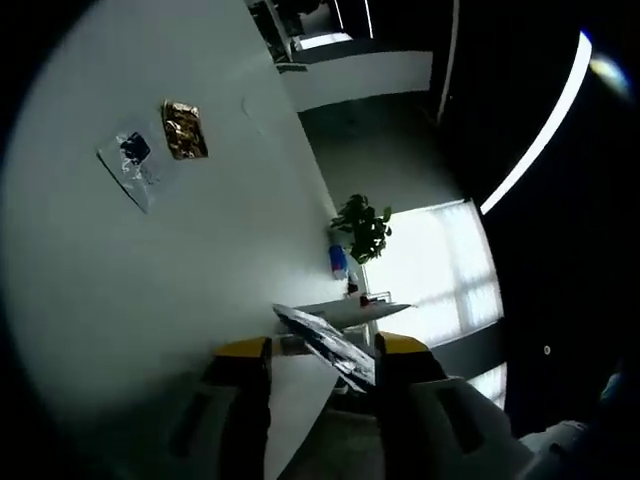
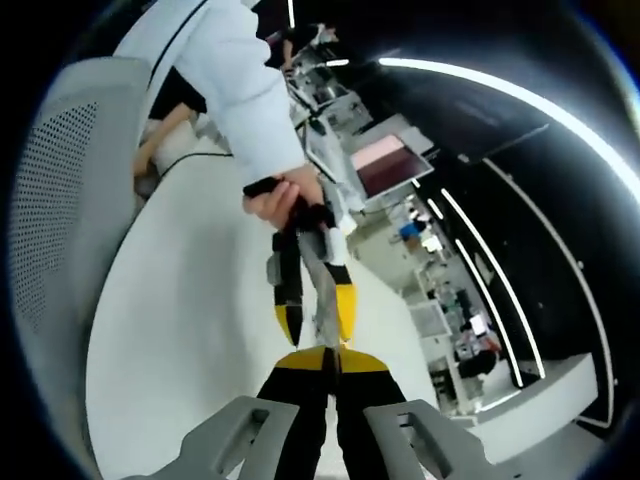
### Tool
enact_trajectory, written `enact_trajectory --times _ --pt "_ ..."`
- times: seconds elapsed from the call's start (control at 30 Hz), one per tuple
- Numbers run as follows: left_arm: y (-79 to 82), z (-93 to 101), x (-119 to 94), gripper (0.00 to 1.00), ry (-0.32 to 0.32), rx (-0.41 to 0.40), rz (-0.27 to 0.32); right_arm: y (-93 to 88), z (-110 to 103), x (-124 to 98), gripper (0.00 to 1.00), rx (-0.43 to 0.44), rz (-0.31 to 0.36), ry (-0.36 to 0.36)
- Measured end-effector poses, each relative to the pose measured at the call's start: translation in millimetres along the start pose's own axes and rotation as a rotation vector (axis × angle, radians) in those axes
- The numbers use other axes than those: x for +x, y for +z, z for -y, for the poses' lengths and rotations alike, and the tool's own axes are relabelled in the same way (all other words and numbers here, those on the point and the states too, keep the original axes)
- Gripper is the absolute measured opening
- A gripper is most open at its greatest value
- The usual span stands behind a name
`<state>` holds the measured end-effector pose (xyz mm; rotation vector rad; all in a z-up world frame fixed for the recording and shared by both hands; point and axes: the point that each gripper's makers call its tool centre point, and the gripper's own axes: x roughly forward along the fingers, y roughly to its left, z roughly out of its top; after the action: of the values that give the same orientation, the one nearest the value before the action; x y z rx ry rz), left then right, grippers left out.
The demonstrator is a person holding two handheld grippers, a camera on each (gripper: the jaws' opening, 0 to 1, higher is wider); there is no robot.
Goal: Arrange the skincare products in the storage area until every visible bottle or jar stands upright without overlapping.
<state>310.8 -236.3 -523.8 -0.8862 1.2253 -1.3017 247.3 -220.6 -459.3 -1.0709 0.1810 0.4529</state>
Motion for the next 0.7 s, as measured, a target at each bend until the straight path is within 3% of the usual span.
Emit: enact_trajectory --times 0.1,0.3,0.47,0.7 --pt "2.5 1.2 2 0.32 -0.011 -0.009 0.015 7.5 1 -5 0.00 -0.009 0.039 -0.001" --pt "-7.3 3.6 7 0.29 -0.032 -0.038 -0.032 9.6 2 -9 0.00 -0.026 0.058 -0.001" --pt "-9.5 6.9 9 0.18 -0.046 -0.039 -0.041 11.2 0 -10 0.00 -0.018 0.068 -0.002" --pt "0.7 10.4 8 0.04 -0.035 0.027 0.013 7.2 -4 -7 0.00 0.020 0.054 0.009"
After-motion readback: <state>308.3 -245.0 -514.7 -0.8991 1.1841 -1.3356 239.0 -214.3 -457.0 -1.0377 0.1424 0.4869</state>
